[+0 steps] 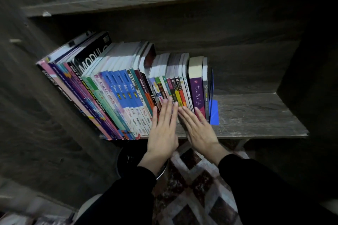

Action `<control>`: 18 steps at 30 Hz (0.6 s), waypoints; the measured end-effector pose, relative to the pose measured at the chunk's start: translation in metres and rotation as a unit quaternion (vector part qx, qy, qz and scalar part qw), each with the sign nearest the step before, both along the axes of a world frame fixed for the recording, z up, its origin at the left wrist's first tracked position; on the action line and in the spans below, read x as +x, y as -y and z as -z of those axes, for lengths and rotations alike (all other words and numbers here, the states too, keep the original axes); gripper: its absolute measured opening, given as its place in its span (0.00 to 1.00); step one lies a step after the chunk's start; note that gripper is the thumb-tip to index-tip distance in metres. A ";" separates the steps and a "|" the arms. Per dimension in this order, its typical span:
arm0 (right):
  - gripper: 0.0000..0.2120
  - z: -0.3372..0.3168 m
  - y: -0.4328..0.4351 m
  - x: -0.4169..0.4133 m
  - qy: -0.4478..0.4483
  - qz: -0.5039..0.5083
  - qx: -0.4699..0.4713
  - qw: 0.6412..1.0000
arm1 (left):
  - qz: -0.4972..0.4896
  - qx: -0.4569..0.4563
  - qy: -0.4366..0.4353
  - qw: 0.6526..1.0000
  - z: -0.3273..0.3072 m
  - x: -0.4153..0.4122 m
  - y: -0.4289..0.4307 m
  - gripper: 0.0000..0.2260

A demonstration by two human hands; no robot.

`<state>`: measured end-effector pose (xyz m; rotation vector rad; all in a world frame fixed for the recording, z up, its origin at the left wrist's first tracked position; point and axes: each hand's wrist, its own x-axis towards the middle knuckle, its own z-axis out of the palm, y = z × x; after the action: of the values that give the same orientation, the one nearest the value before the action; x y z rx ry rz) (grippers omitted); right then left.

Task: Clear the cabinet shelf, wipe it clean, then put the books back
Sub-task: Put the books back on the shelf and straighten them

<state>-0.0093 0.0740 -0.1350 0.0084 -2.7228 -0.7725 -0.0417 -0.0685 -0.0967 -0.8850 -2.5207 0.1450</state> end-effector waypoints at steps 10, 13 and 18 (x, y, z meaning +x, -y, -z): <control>0.33 0.002 -0.009 -0.002 0.020 -0.043 0.004 0.999 | -0.015 -0.114 0.004 0.993 -0.002 -0.017 -0.017 0.39; 0.36 0.002 -0.012 0.010 -0.007 0.003 -0.054 0.999 | -0.038 -0.151 0.016 0.988 -0.004 -0.017 -0.021 0.40; 0.35 0.001 -0.025 0.008 0.010 0.084 -0.046 0.995 | -0.057 -0.146 0.010 0.988 -0.004 -0.014 -0.022 0.41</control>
<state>-0.0015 0.0994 -0.1358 -0.2359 -2.8030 -0.6933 -0.0559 -0.0463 -0.0926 -0.8531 -2.6115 0.5578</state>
